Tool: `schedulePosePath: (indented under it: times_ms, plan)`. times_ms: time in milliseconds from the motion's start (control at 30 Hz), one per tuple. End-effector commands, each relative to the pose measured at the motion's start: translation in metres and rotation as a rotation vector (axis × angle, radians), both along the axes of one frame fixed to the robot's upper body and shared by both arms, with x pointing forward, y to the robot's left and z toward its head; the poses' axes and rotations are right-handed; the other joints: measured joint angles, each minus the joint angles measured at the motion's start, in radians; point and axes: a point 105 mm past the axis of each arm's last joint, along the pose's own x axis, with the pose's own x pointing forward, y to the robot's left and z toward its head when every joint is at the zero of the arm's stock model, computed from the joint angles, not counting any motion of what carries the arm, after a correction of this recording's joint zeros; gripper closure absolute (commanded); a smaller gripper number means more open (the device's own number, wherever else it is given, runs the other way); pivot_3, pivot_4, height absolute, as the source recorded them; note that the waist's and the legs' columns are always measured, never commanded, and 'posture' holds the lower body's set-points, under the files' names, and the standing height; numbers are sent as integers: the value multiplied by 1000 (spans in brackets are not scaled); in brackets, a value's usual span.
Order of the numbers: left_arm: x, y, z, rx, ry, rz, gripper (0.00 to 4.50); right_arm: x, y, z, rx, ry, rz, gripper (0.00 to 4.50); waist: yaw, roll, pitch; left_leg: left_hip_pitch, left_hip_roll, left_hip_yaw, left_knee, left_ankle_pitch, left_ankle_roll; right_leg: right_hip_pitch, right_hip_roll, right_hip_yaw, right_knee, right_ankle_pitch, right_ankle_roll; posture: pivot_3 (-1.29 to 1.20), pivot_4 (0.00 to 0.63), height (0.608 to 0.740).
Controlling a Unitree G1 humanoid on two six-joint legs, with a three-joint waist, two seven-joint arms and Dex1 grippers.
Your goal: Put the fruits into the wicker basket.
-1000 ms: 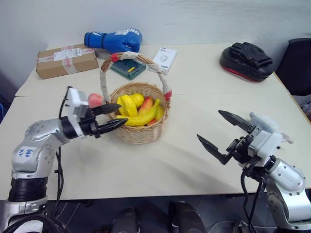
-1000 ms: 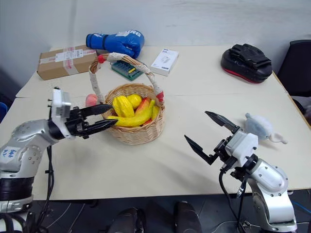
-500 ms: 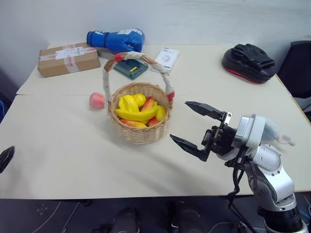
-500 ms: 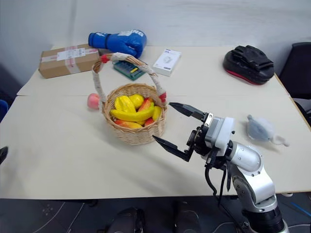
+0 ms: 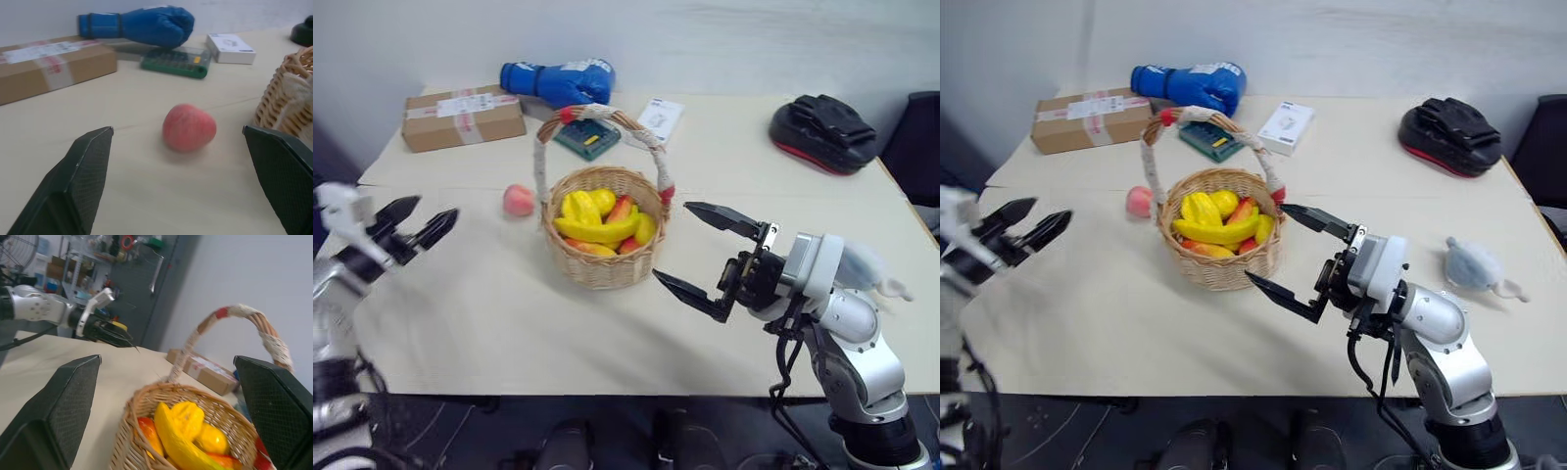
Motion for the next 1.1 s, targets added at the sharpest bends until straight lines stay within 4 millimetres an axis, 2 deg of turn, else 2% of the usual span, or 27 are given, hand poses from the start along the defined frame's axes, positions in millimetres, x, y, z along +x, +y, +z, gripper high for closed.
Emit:
schedulePosePath:
  times_ms: [33,167,300,500,600,700,733,833,867,933,1000,1033,1100]
  plan:
    - [31,-14,3,60,10,1,54,-2,-5,9,16,-47,-54,0,-4,0,0,0,1,1,0,0,0,-1,2,0,0,0,0,0,150,740]
    - [51,-29,-6,79,54,-34,54,0,-4,9,18,-49,-69,0,-14,0,0,-3,1,9,-1,0,-1,-4,2,-2,-1,0,0,0,150,740]
    - [66,-34,-16,136,113,29,54,0,-4,12,19,-61,-91,0,-23,-2,1,-10,1,13,1,0,0,-10,2,-3,-1,0,1,0,150,740]
    - [72,-40,-37,157,200,71,54,-3,-6,15,26,-68,-130,0,-22,-3,1,-12,1,13,2,1,0,-12,2,-2,1,0,1,0,150,740]
    - [72,-42,-42,98,215,66,617,-4,-7,17,27,-72,-141,0,-21,-3,2,-12,1,13,3,1,0,-12,2,-2,3,0,1,0,150,740]
    - [66,-30,-45,115,217,86,1367,-3,-7,17,25,-72,-142,0,-21,-3,2,-12,1,13,4,2,0,-13,2,-1,5,0,1,0,150,740]
    - [63,-24,-44,124,208,86,1463,-3,-7,17,24,-73,-142,0,-24,-3,2,-12,1,13,5,2,0,-13,1,-1,6,0,1,0,150,740]
    - [54,-9,-21,88,104,56,1572,-3,-9,17,19,-76,-145,0,-31,-4,2,-11,1,15,5,3,-1,-15,2,1,9,0,1,0,150,740]
    - [46,-1,-8,49,49,32,1579,-2,-11,17,22,-78,-153,0,-31,-4,2,-11,1,15,4,3,-1,-16,2,1,10,0,1,0,150,740]
    - [18,18,16,34,-23,-68,1579,4,-23,22,48,-82,-200,0,-33,-5,3,-11,2,15,4,3,-2,-17,2,1,10,0,1,0,150,740]
    - [-7,27,23,87,-28,-149,1579,7,-31,24,58,-82,-227,0,-39,-6,3,-12,3,17,4,3,-2,-18,2,1,11,0,1,0,150,740]
    - [-24,26,26,128,-13,-220,1579,7,-35,23,47,-77,-230,0,-41,-6,3,-12,3,17,4,3,-2,-18,2,1,10,0,1,0,150,740]
    - [-59,6,40,167,29,-400,1579,6,-42,20,21,-53,-229,0,-39,-6,4,-10,2,16,3,3,-2,-17,0,2,10,0,1,0,150,740]
